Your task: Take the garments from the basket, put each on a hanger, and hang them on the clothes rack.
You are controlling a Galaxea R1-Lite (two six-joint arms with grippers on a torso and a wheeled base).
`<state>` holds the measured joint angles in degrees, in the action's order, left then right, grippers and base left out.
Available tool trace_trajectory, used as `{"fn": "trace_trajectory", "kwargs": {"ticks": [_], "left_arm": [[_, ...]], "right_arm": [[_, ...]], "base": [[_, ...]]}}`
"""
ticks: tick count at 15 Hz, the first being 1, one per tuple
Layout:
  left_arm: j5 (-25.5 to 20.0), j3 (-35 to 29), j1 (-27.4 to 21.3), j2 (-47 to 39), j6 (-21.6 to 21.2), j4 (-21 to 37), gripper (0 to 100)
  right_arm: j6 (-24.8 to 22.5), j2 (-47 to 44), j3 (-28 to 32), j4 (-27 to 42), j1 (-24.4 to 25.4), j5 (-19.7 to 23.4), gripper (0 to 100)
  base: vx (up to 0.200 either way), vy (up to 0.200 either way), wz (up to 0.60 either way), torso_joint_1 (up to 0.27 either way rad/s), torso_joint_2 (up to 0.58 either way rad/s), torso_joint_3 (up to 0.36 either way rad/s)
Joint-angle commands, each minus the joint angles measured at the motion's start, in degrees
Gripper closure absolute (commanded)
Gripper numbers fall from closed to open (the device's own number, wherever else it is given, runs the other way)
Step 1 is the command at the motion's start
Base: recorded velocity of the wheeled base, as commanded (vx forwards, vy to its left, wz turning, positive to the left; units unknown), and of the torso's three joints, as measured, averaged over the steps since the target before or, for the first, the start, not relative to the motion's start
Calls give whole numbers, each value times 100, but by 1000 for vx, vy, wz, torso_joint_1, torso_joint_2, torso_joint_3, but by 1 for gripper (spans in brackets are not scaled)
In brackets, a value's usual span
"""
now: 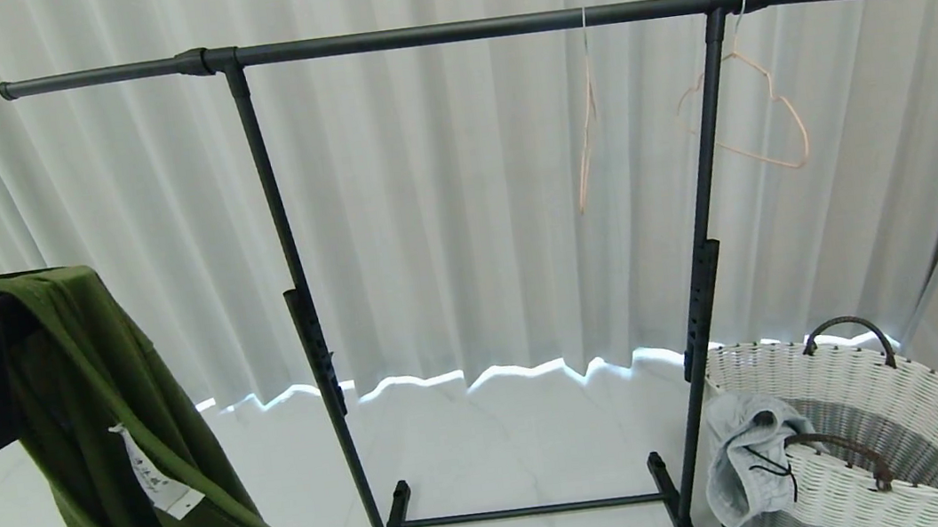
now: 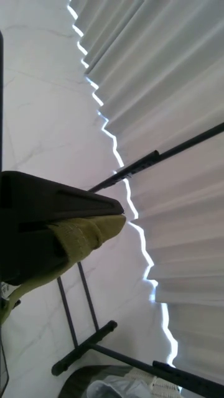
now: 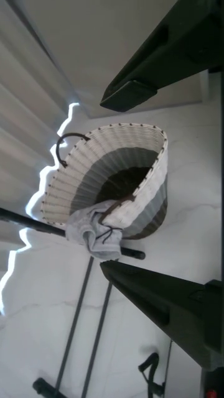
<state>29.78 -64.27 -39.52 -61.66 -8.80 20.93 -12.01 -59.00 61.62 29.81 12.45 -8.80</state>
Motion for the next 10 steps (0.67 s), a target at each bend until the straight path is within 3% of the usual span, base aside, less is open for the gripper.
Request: {"fn": "trace_trajectory", "kwargs": {"ticks": [1,10], "left_arm": [[1,2,6,-21,1,-1,100],[-7,2,-3,-13,-16,-1,100]], "right_arm": [[32,3,-1,-10,-14,1,0],[111,-41,-1,-10,-23,10,0]], "base": [[0,0,0,124,-373,-251],[0,0,0,180,-453,-280]]}}
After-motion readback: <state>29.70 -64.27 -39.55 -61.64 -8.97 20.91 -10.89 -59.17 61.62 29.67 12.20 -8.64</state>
